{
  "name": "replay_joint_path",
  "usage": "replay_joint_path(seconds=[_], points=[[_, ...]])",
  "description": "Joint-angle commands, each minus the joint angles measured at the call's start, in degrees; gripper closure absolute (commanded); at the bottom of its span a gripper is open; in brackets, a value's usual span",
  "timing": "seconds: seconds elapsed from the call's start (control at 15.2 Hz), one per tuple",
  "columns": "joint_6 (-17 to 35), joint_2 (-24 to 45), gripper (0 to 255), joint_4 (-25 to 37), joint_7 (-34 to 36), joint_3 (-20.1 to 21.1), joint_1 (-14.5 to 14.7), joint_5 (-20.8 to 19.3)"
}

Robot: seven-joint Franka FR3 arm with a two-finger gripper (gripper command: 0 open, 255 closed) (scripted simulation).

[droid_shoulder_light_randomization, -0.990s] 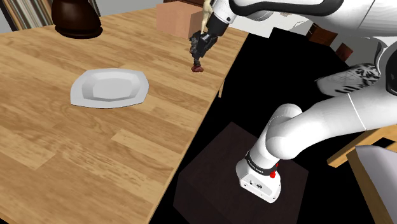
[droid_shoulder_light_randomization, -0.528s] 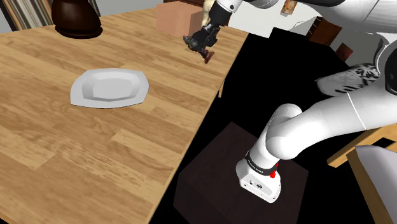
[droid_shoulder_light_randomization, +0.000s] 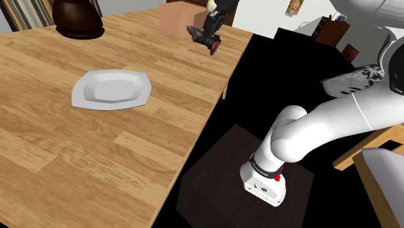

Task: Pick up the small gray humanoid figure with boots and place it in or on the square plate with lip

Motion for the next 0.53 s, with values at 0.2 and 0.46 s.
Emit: replay_joint_path(seconds=[0.2,0.46], points=[[0.5,1.8,255,1.7,5.3,4.5,1.5,1.1],[1.8,4.2,255,3.3,10.6,8.9,2.9,1.8]])
